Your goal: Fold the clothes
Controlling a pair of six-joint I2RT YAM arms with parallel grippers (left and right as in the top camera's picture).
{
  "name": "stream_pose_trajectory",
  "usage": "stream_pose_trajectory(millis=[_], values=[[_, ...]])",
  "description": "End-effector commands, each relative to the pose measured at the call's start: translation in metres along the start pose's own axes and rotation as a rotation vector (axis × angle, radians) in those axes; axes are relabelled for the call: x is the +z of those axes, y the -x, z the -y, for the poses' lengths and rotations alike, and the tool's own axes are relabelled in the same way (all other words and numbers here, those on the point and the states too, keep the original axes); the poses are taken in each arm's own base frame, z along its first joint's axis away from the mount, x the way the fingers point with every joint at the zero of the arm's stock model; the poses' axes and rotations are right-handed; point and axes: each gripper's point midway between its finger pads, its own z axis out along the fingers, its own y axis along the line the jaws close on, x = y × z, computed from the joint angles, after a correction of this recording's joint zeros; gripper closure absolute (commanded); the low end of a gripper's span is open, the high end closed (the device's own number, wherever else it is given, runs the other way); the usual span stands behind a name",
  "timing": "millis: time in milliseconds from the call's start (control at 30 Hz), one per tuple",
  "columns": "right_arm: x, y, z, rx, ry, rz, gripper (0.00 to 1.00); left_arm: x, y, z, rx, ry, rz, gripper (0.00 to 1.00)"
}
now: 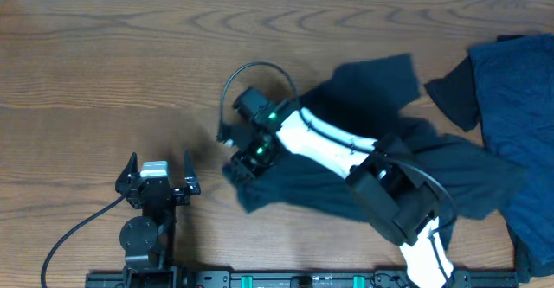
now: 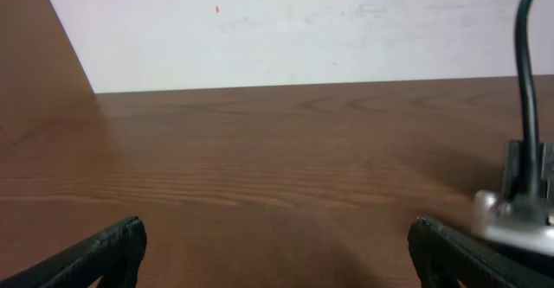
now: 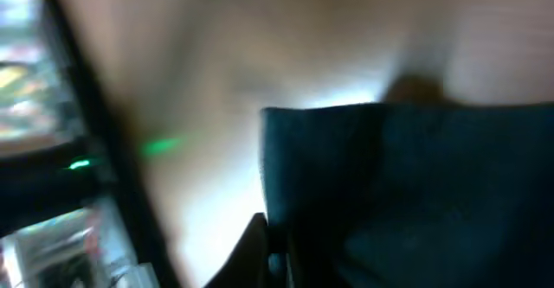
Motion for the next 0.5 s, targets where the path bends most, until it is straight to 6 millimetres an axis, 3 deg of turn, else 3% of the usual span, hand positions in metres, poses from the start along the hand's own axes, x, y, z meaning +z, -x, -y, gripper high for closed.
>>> stream_pose_trajectory(millis=[0, 167, 333, 467], values=[[0.004, -0.004, -0.028, -0.049, 0.106, -0.013, 0.88, 0.002, -0.018, -0.003, 0.011, 0.021, -0.048, 0.02], [0.009, -0.006, -0.006, -0.047, -0.049, -0.025, 0.83, 0.002, -0.018, -0.003, 0.011, 0.021, -0.048, 0.02], [0.012, -0.006, -0.006, -0.052, -0.065, -0.026, 0.76, 0.002, -0.018, -0.003, 0.011, 0.021, -0.048, 0.02], [-0.005, 0.006, 0.007, -0.027, -0.072, 0.020, 0.68, 0.002, -0.018, -0.003, 0.011, 0.021, -0.048, 0.02]])
